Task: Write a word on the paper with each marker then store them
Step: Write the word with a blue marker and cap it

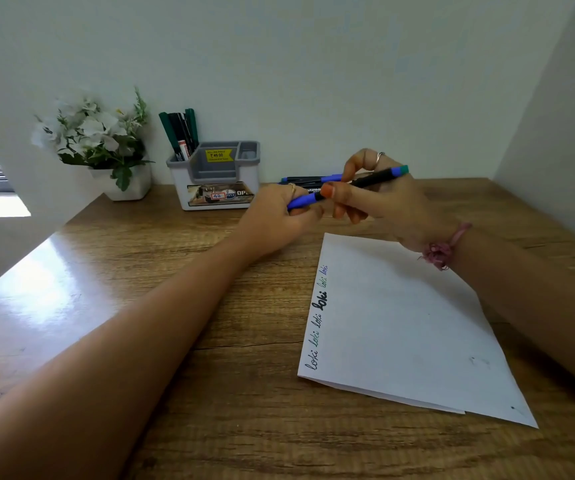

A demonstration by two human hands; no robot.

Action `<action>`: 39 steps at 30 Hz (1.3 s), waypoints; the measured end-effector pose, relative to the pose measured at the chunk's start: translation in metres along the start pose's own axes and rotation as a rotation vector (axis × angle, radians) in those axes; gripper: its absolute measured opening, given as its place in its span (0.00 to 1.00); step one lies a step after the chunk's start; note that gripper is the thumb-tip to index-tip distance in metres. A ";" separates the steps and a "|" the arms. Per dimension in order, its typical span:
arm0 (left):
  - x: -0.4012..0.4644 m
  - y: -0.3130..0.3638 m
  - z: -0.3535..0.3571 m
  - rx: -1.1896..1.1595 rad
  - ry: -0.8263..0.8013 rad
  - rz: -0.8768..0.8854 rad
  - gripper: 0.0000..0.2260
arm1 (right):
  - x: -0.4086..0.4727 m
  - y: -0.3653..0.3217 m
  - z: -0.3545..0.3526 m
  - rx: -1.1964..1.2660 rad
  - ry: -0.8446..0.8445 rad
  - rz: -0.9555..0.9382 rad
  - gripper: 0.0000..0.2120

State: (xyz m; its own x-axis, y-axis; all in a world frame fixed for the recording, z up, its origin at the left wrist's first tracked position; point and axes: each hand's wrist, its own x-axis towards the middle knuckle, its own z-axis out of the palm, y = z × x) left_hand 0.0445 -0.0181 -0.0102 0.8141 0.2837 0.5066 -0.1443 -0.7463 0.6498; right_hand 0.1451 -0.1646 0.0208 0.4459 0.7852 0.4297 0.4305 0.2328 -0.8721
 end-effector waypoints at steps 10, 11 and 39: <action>-0.001 -0.008 -0.001 0.067 0.011 -0.050 0.12 | 0.001 0.008 -0.003 0.146 -0.110 0.090 0.17; -0.002 -0.008 -0.001 0.073 0.012 -0.065 0.12 | 0.001 0.010 0.000 0.162 -0.098 0.075 0.15; 0.013 0.020 -0.038 -1.035 0.123 -0.442 0.07 | -0.013 0.015 0.022 -0.035 -0.072 0.017 0.23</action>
State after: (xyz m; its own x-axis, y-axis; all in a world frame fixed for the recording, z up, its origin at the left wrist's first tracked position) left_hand 0.0312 -0.0066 0.0307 0.8567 0.4987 0.1315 -0.3003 0.2750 0.9133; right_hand 0.1283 -0.1581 -0.0034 0.3961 0.8284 0.3961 0.4510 0.2002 -0.8698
